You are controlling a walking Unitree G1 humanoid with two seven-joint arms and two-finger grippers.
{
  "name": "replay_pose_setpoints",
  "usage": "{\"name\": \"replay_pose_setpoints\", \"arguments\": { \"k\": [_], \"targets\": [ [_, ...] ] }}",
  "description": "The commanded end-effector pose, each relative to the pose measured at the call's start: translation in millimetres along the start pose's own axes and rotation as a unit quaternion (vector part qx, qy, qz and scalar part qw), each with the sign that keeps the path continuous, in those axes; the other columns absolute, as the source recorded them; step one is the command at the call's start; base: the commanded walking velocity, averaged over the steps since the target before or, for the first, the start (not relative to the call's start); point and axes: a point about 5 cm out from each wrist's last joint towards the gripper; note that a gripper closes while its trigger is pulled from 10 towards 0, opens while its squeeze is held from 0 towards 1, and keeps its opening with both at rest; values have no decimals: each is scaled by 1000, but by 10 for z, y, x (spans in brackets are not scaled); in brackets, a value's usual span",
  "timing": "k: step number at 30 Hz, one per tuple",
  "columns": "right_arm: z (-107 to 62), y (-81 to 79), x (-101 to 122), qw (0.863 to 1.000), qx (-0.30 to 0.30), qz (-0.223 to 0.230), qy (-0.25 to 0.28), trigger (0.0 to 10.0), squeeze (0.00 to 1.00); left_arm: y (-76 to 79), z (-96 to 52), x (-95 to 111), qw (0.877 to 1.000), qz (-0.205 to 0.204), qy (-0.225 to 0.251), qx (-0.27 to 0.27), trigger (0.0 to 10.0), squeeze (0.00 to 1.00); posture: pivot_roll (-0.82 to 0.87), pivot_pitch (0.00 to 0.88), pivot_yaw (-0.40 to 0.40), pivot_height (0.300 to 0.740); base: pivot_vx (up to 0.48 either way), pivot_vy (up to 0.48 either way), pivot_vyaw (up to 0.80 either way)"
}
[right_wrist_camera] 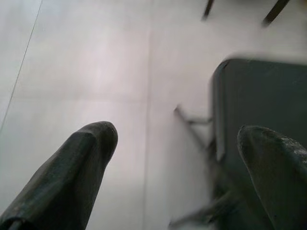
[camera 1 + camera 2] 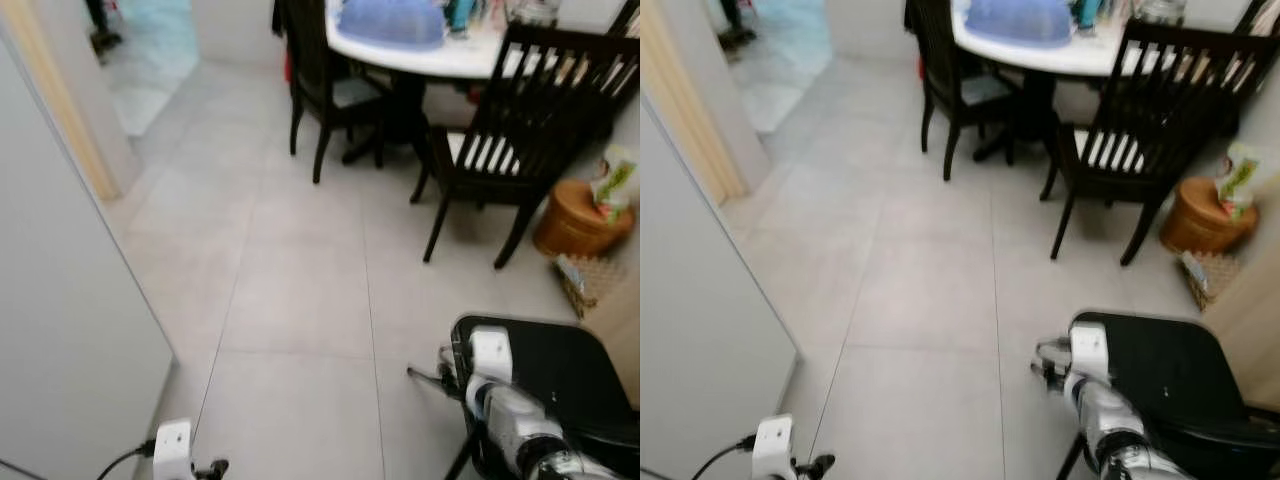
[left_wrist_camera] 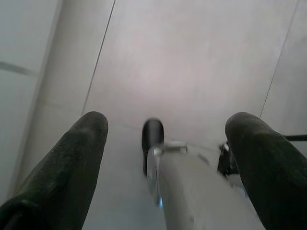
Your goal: Restocking fridge
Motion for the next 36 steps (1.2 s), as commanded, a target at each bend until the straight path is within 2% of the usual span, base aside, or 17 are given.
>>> {"name": "replay_pose_setpoints", "arguments": {
  "k": [1,16,20,25,36],
  "targets": [
    [-37,-80,-344,998,13,12,-61,10000,0,-10,-2,-29,1000,-6,-8,6,10000,0,25,0,-72,740,0,0,0],
    [-30,-129,-356,996,-12,40,-82,10000,0,-71,-9,30,1000,14,5,9,10000,0,23,0,-26,740,0,0,0],
    [-33,-169,-385,993,-10,57,-104,10000,0,-94,-13,61,1000,21,13,11,10000,0,19,0,-10,740,0,0,0],
    [-37,-193,-404,991,-6,57,-124,10000,0,-109,-15,76,999,27,15,12,10000,0,19,0,-1,740,0,0,0],
    [-25,-194,-355,992,-16,92,-81,10000,0,-107,-15,73,999,28,14,11,10000,0,14,0,-4,740,0,0,0]
  ]
}}
Point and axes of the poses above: a point about 5 cm out from each wrist's last joint towards the gripper, its own z axis pointing out of the wrist towards the gripper, its own x axis along the axis of the wrist's last joint, y = z × x, and after that the axes turned 14 degrees about -z, right-handed
